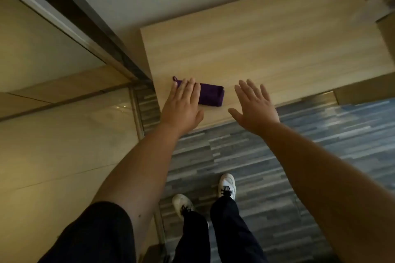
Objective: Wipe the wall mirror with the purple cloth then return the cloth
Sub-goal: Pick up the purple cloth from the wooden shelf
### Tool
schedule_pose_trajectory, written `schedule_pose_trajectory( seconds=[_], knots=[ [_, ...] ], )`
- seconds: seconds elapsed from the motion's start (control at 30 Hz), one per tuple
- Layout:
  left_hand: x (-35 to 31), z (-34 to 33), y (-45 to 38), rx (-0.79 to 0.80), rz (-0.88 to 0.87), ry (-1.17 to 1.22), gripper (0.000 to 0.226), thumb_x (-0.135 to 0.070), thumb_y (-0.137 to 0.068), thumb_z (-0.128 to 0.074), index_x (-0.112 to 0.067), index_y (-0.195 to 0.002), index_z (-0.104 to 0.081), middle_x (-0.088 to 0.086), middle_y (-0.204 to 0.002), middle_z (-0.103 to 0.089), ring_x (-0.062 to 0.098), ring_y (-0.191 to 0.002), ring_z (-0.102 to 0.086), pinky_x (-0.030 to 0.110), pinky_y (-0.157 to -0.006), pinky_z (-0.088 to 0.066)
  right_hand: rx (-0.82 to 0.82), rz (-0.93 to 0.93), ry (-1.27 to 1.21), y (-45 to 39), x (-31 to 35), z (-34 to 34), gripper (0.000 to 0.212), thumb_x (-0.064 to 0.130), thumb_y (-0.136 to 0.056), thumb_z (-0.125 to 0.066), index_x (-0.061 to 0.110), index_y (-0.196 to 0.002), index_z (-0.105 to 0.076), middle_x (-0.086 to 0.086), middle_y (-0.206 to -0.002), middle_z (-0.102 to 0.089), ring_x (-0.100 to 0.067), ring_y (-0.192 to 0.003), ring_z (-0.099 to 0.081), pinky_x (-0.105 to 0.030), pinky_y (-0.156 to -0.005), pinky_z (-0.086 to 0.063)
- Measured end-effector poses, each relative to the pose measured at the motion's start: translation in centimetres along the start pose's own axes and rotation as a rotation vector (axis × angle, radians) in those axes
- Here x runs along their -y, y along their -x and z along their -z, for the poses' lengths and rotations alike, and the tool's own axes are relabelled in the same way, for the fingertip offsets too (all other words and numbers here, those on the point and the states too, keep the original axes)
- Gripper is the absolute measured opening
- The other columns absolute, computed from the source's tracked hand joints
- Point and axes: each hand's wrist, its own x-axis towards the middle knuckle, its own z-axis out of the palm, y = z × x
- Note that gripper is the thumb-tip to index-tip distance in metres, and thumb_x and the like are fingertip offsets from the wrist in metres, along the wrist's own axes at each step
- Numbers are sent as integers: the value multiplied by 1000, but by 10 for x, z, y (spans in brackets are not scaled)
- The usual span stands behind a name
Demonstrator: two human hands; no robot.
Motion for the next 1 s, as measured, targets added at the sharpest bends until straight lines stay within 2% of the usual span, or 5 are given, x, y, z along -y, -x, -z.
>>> schedule_pose_trajectory(
  seconds=[0.17,0.47,0.83,0.93,1.0],
  knots=[
    [4,-32,-36,15,-18,1,76,-48,-101,-35,-6,-157,-6,14,-165,-1,30,-152,2,47,-123,1,-6,18,35,-24,-8,-29,75,59,-100,-29,16,-157,-6,-3,-166,-2,-20,-152,8,-42,-121,9],
    [2,-73,-60,68,-120,-31,83,-62,-99,-26,-10,-157,4,10,-165,9,28,-151,10,47,-123,4,-28,45,56,-36,-11,-57,74,57,-100,-28,13,-157,-11,-6,-166,-5,-21,-153,3,-46,-124,2],
    [6,-91,-52,-65,-140,4,74,-51,-101,-35,-10,-157,-8,10,-165,-3,27,-152,-2,48,-123,-2,-50,31,10,-31,0,-79,73,55,-101,-31,14,-157,-9,-4,-166,-6,-20,-153,1,-42,-123,5],
    [4,-95,-47,-98,-116,7,67,-40,-101,-43,-9,-156,-20,10,-163,-18,29,-150,-15,49,-122,-10,-54,15,12,-29,3,-82,72,55,-101,-30,14,-157,-9,-4,-166,-6,-19,-153,2,-41,-123,5],
    [2,-97,-38,-150,-110,34,57,-25,-98,-51,-5,-149,-37,13,-155,-37,32,-142,-34,51,-118,-23,-51,9,10,-25,6,-79,72,55,-101,-29,15,-157,-10,-4,-166,-5,-19,-153,3,-41,-123,5]
  ],
)
